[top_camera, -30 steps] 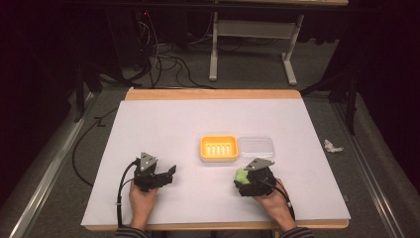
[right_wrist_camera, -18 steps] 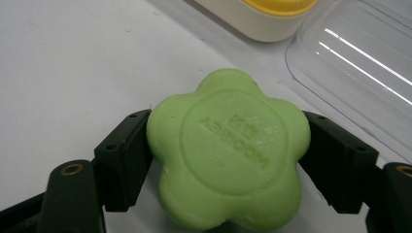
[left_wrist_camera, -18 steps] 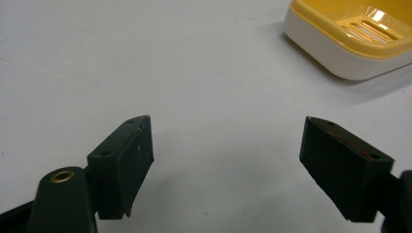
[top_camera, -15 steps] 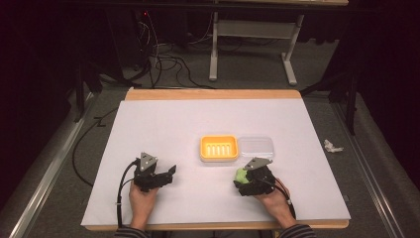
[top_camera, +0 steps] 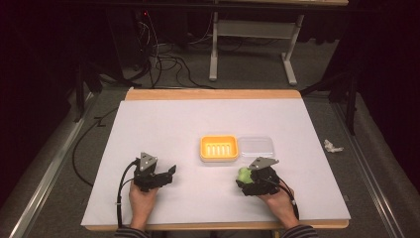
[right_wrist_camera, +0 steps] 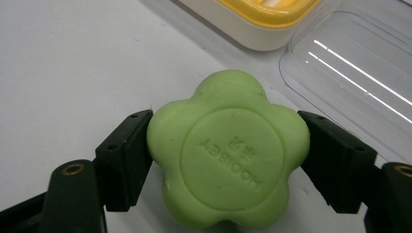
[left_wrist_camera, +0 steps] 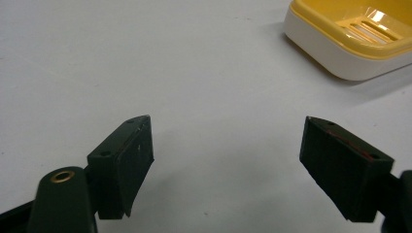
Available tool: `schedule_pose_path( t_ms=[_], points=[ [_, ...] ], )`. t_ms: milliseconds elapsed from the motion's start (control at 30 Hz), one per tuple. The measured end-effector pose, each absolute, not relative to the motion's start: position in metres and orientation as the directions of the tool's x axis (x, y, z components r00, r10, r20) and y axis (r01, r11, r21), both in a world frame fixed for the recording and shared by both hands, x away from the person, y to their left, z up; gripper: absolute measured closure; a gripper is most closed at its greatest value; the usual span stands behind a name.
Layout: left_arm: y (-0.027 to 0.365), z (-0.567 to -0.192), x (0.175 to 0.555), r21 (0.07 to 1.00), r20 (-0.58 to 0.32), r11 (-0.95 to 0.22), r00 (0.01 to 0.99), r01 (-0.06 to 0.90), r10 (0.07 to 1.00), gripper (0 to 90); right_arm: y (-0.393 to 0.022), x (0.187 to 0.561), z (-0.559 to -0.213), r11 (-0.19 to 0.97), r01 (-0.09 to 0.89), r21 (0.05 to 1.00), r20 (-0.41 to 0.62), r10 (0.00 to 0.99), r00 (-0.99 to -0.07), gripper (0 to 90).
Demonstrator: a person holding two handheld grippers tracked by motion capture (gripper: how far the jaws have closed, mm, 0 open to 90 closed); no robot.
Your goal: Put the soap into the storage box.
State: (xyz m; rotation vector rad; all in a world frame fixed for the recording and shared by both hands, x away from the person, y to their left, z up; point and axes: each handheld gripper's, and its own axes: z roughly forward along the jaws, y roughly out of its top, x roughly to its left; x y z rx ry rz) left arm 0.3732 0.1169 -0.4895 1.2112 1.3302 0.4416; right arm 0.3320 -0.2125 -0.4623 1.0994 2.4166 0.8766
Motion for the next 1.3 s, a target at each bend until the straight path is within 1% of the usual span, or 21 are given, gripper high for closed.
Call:
schedule_pose_path(
  t_ms=[200,400,667,933,1067,1300],
  points=[
    [0.117,-0.490,0.373,0.848,-0.489,0.379,0.270,0.370,0.830,20.4,-0.217,0.329,-0.456,0.486,0.538,0.689,-0.051,0.772,-0.633,25.5],
    [0.117,-0.489,0.373,0.847,-0.492,0.382,0.275,0.369,0.826,20.3,-0.222,0.326,-0.442,0.455,0.518,0.724,-0.041,0.778,-0.627,25.5],
    [0.117,-0.490,0.373,0.849,-0.488,0.377,0.275,0.371,0.828,20.4,-0.224,0.327,-0.427,0.445,0.490,0.750,-0.050,0.777,-0.628,25.5],
    [0.117,-0.489,0.373,0.846,-0.492,0.379,0.276,0.375,0.825,20.3,-0.223,0.335,-0.411,0.443,0.473,0.762,-0.050,0.769,-0.638,25.5],
    [0.117,-0.490,0.373,0.848,-0.490,0.377,0.279,0.374,0.826,20.3,-0.221,0.339,-0.403,0.420,0.478,0.772,-0.020,0.766,-0.642,25.5],
    [0.117,-0.489,0.372,0.846,-0.495,0.384,0.280,0.369,0.823,20.1,-0.212,0.351,-0.394,0.416,0.473,0.777,-0.008,0.758,-0.652,25.5]
  ],
)
